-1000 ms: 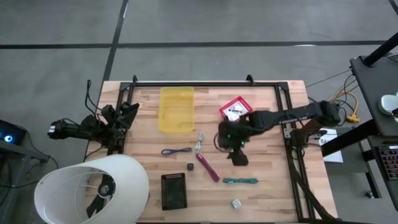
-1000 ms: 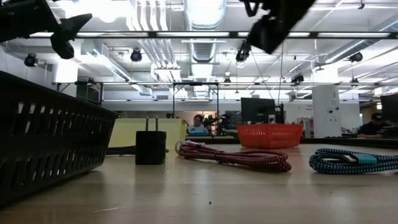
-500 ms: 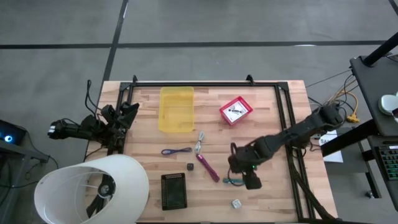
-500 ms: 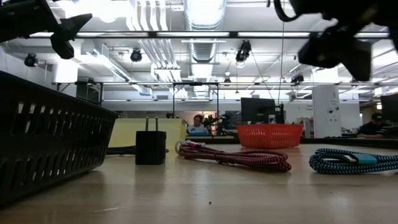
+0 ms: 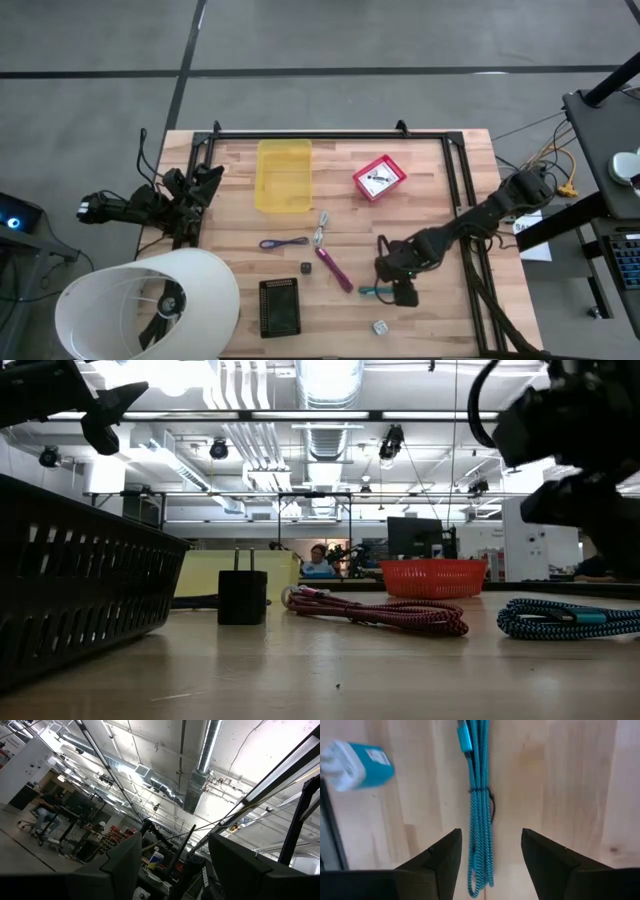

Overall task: Pick and place items into bin
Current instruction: Put the light blue charger cable into the yellow bin

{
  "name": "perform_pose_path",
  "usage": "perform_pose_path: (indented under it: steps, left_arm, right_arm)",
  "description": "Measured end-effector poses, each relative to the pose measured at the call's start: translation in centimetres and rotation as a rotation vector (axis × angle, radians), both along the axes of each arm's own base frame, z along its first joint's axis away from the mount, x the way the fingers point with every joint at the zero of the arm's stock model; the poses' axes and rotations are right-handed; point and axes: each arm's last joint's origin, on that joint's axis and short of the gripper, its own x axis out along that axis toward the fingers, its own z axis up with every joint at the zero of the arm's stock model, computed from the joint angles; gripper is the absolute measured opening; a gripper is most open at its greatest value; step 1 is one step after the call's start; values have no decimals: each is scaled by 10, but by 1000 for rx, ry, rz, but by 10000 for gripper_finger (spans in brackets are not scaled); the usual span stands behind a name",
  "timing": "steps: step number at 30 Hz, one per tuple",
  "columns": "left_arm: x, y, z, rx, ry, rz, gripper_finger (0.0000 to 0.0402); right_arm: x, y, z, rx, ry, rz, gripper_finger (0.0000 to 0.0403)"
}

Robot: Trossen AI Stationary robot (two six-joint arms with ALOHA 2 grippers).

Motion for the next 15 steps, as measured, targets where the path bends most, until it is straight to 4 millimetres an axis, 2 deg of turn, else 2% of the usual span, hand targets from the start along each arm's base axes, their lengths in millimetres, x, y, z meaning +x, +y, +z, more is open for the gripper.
perform_pose_path:
  steps: [7,15]
  left_arm:
    - [0,0,0,0,0,0,215]
    - [0,0,0,0,0,0,215]
  right_arm:
    - [-3,-2,-13,18,-35,8,191]
    - [-10,-3,-23,1,-46,103,191]
